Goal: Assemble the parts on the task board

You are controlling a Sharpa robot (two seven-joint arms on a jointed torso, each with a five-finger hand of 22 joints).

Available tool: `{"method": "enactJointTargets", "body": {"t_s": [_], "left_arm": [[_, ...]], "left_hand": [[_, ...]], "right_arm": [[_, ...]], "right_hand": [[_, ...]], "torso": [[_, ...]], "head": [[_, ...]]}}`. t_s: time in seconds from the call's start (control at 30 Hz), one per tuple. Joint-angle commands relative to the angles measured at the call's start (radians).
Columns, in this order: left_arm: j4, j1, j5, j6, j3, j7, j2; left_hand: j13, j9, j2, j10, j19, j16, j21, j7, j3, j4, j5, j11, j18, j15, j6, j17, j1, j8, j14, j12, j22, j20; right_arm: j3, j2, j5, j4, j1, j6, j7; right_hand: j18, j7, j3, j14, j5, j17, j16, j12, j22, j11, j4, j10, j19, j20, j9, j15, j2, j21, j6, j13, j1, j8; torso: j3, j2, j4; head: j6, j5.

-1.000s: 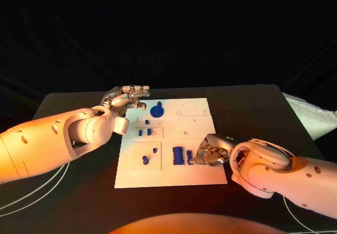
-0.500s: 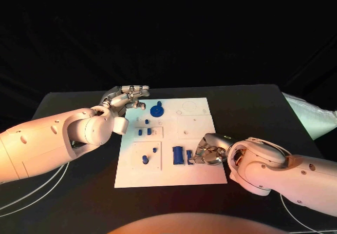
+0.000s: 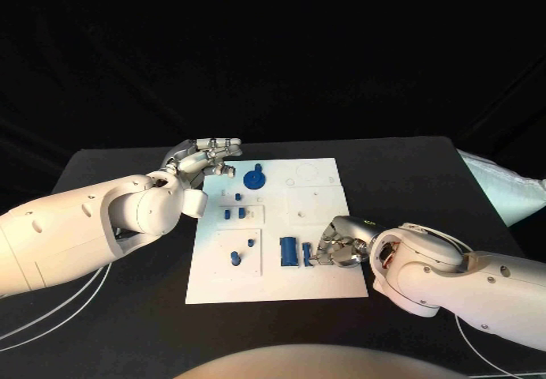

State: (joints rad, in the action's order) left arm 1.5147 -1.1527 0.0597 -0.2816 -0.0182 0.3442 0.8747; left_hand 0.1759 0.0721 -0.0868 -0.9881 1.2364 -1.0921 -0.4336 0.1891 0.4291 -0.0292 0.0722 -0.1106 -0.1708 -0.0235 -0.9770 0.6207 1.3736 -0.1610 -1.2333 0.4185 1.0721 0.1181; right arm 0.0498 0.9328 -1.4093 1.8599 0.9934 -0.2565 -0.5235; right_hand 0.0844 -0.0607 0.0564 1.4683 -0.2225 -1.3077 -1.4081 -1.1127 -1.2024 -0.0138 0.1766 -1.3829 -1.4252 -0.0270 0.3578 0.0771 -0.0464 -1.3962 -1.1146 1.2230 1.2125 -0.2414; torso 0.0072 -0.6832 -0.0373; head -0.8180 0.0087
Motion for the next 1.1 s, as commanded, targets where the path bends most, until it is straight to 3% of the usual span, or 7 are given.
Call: {"method": "enactJointTargets", "body": {"t_s": [0.03,0.33,0.5,0.57,0.77,0.9,1.1], "left_arm": [[-0.001,0.0,-0.004,0.018,0.0,0.006,0.0],[-0.016,0.003,-0.005,0.019,0.0,0.011,-0.005],[-0.019,0.014,0.001,0.006,0.0,0.025,-0.004],[-0.023,0.019,0.006,0.001,0.0,0.032,-0.007],[-0.048,0.031,0.019,-0.01,0.0,0.058,-0.023],[-0.066,0.045,0.024,-0.023,0.0,0.089,-0.04],[-0.107,0.061,0.031,-0.039,0.001,0.109,-0.08]], "left_hand": [[0.001,0.0,0.008,0.006,0.002,-0.004,0.004,-0.002,-0.001,-0.004,0.002,0.001,-0.01,0.0,0.007,-0.001,0.002,-0.002,0.008,0.004,-0.002,0.002],[0.001,0.0,0.009,0.01,0.001,0.003,0.006,-0.001,-0.003,-0.002,0.001,-0.001,-0.01,-0.001,0.01,-0.018,-0.004,-0.003,0.016,0.009,-0.003,0.003],[-0.001,0.0,0.004,0.032,-0.049,0.082,0.043,0.0,-0.017,0.005,0.001,-0.005,-0.009,-0.011,0.018,-0.116,-0.021,-0.012,0.111,0.021,-0.021,0.011],[-0.006,0.0,0.003,0.048,-0.088,0.12,0.073,0.004,-0.024,0.01,0.001,-0.011,-0.007,-0.018,0.02,-0.137,-0.029,-0.016,0.159,0.02,-0.039,0.017],[-0.044,0.001,0.008,0.075,-0.233,0.334,0.211,0.009,-0.045,0.023,0.002,-0.032,-0.004,-0.052,0.021,-0.255,-0.036,-0.034,0.301,-0.004,-0.142,0.048],[-0.09,0.001,0.023,0.029,-0.282,0.511,0.29,-0.006,-0.036,0.03,0.003,-0.028,-0.005,-0.064,-0.008,-0.346,-0.029,-0.039,0.308,-0.048,-0.229,0.076],[-0.115,-0.004,0.012,-0.003,-0.4,0.747,0.37,0.0,-0.029,0.037,0.001,-0.042,-0.01,-0.103,-0.009,-0.442,-0.03,0.013,0.291,-0.163,-0.39,0.118]], "right_arm": [[0.0,0.012,0.059,0.009,0.0,-0.072,0.106],[-0.005,0.037,0.324,-0.005,0.046,-0.114,0.399],[-0.006,0.011,0.682,-0.142,0.094,-0.135,0.611],[-0.006,-0.01,0.807,-0.206,0.108,-0.127,0.667],[-0.007,-0.083,1.081,-0.382,0.128,-0.085,0.794],[-0.013,-0.127,1.153,-0.464,0.131,-0.045,0.857],[-0.019,-0.176,1.203,-0.536,0.131,-0.005,0.914]], "right_hand": [[-0.009,-0.004,-0.012,0.057,-0.014,-0.013,0.008,0.017,0.009,0.001,0.0,0.015,0.005,-0.001,-0.001,0.003,-0.001,0.009,0.011,-0.011,-0.009,0.009],[0.009,-0.033,-0.034,0.037,-0.049,0.068,0.072,0.187,0.111,0.026,-0.002,0.11,0.053,-0.014,-0.018,-0.016,0.01,0.069,0.08,-0.134,0.006,0.052],[0.062,-0.052,0.004,-0.044,-0.056,0.363,0.337,0.467,0.413,0.044,-0.052,0.253,0.184,-0.031,-0.027,-0.032,0.051,0.272,0.117,-0.356,0.093,0.076],[0.099,-0.061,0.02,-0.107,-0.047,0.571,0.55,0.533,0.634,0.057,-0.07,0.287,0.277,-0.036,-0.03,-0.045,0.052,0.446,0.136,-0.42,0.112,0.084],[0.1,-0.106,0.103,-0.208,0.021,0.76,0.858,0.731,0.801,0.099,-0.114,0.369,0.341,-0.074,-0.05,-0.085,0.063,0.681,0.186,-0.62,0.164,0.112],[0.095,-0.113,0.177,-0.303,0.069,0.862,1.042,0.851,0.894,0.12,-0.142,0.357,0.41,-0.106,-0.083,-0.118,0.044,0.833,0.207,-0.778,0.18,0.147],[0.1,-0.127,0.26,-0.349,0.087,1.02,1.243,0.963,1.022,0.144,-0.173,0.319,0.432,-0.161,-0.13,-0.169,0.015,1.027,0.178,-0.991,0.13,0.178]], "torso": [[0.0007,0.002,-0.0011],[-0.0042,0.01,-0.0008],[-0.0155,0.032,-0.0125],[-0.0189,0.042,-0.0149],[-0.0284,0.072,-0.0209],[-0.027,0.086,-0.0212],[-0.0241,0.105,-0.0163]], "head": [[0.004,0.0],[0.024,-0.005],[0.045,-0.005],[0.054,-0.008],[0.094,-0.012],[0.12,-0.007],[0.149,-0.01]]}}
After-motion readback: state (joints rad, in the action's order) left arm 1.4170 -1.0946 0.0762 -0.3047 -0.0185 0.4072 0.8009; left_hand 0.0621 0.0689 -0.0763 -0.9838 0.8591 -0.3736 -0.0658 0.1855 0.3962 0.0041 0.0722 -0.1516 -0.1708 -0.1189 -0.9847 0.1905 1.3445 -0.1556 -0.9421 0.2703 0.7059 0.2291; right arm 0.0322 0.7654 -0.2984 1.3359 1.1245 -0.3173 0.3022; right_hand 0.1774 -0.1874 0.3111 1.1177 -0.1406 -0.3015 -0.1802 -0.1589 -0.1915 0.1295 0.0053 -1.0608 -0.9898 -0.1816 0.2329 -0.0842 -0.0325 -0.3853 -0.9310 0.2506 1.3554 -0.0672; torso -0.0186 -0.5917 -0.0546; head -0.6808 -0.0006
